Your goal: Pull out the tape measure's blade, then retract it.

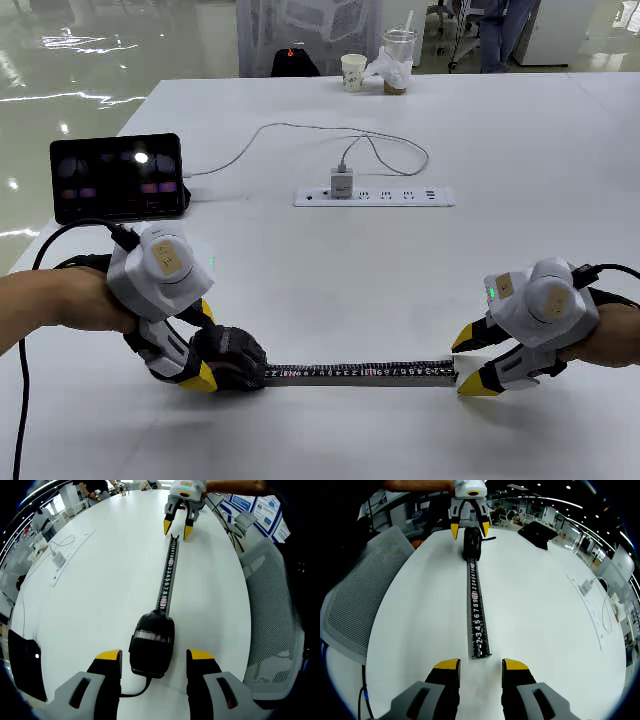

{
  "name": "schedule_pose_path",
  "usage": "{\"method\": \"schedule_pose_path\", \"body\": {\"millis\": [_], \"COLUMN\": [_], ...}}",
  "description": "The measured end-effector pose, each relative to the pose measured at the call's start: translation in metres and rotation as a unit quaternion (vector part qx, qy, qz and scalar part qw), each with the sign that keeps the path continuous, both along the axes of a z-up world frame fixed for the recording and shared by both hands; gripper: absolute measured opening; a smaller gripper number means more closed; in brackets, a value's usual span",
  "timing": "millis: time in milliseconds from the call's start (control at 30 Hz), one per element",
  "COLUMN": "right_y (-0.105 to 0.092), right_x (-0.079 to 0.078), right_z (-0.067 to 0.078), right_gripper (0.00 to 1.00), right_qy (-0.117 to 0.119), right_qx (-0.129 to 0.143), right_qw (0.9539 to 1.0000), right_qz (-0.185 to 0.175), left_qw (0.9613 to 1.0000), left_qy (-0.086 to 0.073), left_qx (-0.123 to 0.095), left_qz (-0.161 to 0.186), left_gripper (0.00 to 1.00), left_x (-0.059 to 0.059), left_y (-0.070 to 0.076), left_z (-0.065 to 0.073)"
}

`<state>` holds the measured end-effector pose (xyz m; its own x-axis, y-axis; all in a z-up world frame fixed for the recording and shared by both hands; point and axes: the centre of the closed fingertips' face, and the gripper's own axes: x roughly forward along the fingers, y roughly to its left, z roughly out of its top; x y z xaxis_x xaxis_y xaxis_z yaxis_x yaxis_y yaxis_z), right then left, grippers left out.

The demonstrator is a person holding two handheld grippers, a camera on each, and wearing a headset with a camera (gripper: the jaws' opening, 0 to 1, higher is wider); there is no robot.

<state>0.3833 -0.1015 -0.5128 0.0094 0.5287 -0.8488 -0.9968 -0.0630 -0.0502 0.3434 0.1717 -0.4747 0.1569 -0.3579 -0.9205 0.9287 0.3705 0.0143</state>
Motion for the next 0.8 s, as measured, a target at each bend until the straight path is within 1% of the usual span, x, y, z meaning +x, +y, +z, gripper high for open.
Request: {"method": "schedule_pose_path", "body": {"millis": [167, 267, 433, 467, 600, 633, 700, 733, 800], "right_y": [-0.006, -0.008, -0.012, -0.013, -0.015, -0.015, -0.015, -0.016, -0.016], "right_x": [-0.002, -0.005, -0.01, -0.011, -0.014, -0.015, -0.016, -0.016, -0.017], "right_z": [0.0, 0.002, 0.002, 0.003, 0.005, 0.006, 0.007, 0.008, 0.009], "right_gripper": [0.34, 0.35, 0.39, 0.39, 0.45, 0.45, 0.47, 0.48, 0.5], "right_qy": [-0.001, -0.004, -0.005, -0.004, -0.004, -0.003, -0.004, -0.003, -0.004], "right_qx": [0.0, 0.002, 0.008, 0.011, 0.018, 0.022, 0.026, 0.028, 0.032], "right_qw": [0.9999, 0.9999, 0.9995, 0.9992, 0.9984, 0.998, 0.9975, 0.997, 0.9964], "right_qz": [-0.012, -0.016, -0.032, -0.037, -0.054, -0.059, -0.065, -0.072, -0.079], "left_qw": [0.9996, 0.9991, 0.9969, 0.996, 0.9931, 0.9917, 0.9904, 0.9888, 0.9871], "left_qy": [-0.01, -0.012, -0.023, -0.027, -0.033, -0.037, -0.04, -0.042, -0.046], "left_qx": [-0.014, -0.02, -0.04, -0.046, -0.062, -0.066, -0.073, -0.08, -0.086], "left_qz": [0.021, 0.034, 0.064, 0.072, 0.094, 0.104, 0.111, 0.118, 0.128], "left_gripper": [0.53, 0.57, 0.63, 0.64, 0.68, 0.68, 0.69, 0.7, 0.72], "left_x": [-0.001, -0.002, -0.003, -0.003, -0.006, -0.006, -0.008, -0.009, -0.01], "left_y": [0.001, 0.002, 0.004, 0.004, 0.007, 0.008, 0.009, 0.009, 0.009], "left_z": [0.004, 0.006, 0.009, 0.009, 0.012, 0.013, 0.014, 0.015, 0.017]}}
